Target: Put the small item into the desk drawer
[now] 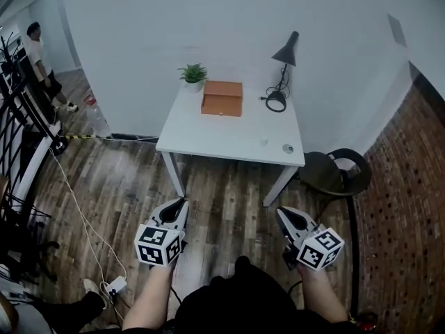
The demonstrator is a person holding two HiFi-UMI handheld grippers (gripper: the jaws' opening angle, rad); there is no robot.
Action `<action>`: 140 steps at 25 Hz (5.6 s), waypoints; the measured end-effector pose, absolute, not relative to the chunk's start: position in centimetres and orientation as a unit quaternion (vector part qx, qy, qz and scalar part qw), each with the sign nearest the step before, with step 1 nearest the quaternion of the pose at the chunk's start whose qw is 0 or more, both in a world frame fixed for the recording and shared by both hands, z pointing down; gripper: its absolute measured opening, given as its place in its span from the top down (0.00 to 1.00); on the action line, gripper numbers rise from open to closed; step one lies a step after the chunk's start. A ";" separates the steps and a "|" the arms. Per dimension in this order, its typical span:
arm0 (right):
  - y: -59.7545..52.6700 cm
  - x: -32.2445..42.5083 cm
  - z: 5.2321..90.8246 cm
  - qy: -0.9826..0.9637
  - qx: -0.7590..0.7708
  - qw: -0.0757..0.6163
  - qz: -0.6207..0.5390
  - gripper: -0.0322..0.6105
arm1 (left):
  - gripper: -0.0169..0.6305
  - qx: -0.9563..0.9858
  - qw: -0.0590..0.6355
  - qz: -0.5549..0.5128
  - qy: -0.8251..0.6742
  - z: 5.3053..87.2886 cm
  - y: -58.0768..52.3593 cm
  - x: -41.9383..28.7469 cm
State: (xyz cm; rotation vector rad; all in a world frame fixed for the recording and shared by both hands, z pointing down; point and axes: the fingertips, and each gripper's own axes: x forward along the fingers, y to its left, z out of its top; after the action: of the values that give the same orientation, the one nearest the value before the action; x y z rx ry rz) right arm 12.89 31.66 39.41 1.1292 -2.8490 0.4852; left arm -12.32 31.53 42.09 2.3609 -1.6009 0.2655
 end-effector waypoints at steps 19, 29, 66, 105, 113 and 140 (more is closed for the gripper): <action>10.9 15.1 42.9 -0.921 0.337 0.027 0.192 0.95 | 0.92 0.808 0.165 0.131 -0.551 45.2 12.5 -7.5; -2.9 18.9 43.4 -0.927 0.306 0.024 0.215 0.95 | 0.92 0.806 0.158 0.162 -0.547 43.7 -1.7 -1.1; -14.5 8.8 49.8 -0.919 0.291 0.170 0.205 0.75 | 0.92 0.827 0.188 0.138 -0.512 47.1 -17.0 -9.6; -18.4 12.8 67.0 -0.901 0.140 0.365 0.190 0.56 | 0.92 0.782 0.282 0.213 -0.513 56.9 -20.6 -2.6; -18.0 13.5 68.0 -0.892 0.155 0.380 0.189 0.57 | 0.92 0.787 0.279 0.213 -0.507 56.6 -21.0 -1.8; -22.6 15.0 60.2 -0.916 0.195 0.325 0.134 0.67 | 0.92 0.780 0.244 0.188 -0.545 51.9 -21.1 -1.3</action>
State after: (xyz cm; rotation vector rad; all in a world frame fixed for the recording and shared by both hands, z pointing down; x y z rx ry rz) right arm 14.99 -22.64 60.17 0.5120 -2.4011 0.3505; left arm -1.32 -21.09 51.91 2.1301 -1.4895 0.5131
